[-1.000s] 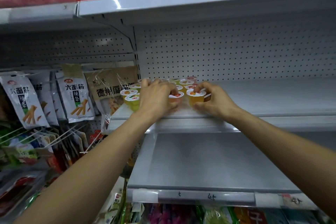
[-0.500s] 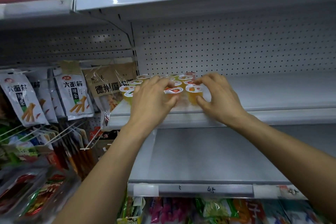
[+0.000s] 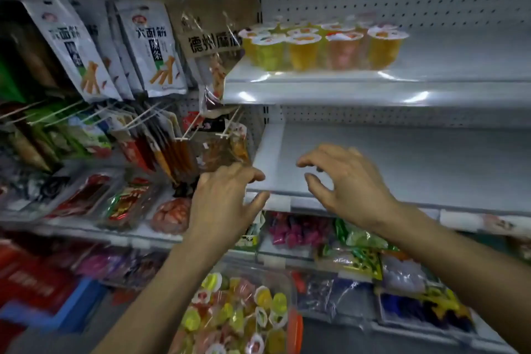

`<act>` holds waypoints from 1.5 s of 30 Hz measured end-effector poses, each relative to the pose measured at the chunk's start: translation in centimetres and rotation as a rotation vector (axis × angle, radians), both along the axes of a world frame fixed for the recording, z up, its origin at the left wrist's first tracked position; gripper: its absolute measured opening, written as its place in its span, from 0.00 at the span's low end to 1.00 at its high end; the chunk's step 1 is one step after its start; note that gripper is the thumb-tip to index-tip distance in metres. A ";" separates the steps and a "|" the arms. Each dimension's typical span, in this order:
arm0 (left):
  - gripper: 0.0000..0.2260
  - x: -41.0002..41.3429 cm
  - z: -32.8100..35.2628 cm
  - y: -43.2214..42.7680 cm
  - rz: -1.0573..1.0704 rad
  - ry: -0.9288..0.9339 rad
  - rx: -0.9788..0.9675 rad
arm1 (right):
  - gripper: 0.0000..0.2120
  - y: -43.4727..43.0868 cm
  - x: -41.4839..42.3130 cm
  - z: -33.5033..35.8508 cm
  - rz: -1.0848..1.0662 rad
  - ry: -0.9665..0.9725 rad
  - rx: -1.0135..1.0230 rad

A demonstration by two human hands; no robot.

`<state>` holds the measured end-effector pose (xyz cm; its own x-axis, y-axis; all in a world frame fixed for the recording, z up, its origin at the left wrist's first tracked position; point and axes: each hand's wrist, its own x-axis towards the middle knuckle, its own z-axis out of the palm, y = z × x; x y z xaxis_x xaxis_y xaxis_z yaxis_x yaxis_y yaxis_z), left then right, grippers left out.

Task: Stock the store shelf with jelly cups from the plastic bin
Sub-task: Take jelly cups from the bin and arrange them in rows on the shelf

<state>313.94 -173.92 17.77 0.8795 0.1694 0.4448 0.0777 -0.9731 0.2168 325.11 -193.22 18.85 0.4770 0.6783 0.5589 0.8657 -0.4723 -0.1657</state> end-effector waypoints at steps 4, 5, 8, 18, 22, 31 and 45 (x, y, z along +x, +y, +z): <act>0.11 -3.3 -6.0 2.4 0.038 0.154 -0.118 | 0.10 2.4 -2.5 -5.8 0.049 0.229 -0.164; 0.11 -4.1 -7.8 2.9 0.054 0.197 -0.167 | 0.10 3.0 -3.2 -7.5 0.063 0.294 -0.195; 0.10 -6.5 -12.9 4.2 0.133 0.328 -0.344 | 0.10 4.5 -4.7 -13.3 0.105 0.522 -0.272; 0.12 -11.0 -31.3 8.2 0.453 0.786 -0.605 | 0.09 9.2 -7.5 -33.5 0.159 0.974 -0.647; 0.18 -11.2 -36.5 8.8 0.410 0.976 -0.484 | 0.11 11.4 -7.4 -39.6 0.174 0.896 -0.728; 0.25 -8.9 -42.5 10.2 0.349 1.120 -0.139 | 0.11 19.4 -3.4 -46.0 0.326 -0.207 -1.057; 0.15 -7.9 -43.0 9.3 0.244 1.200 0.184 | 0.02 20.0 -3.8 -44.9 0.369 -0.355 -1.040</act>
<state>306.03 -164.63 -25.21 0.7012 0.4063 -0.5859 0.3165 -0.9137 -0.2548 321.26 -173.17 -26.05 0.0827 0.9542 -0.2874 0.8993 0.0528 0.4342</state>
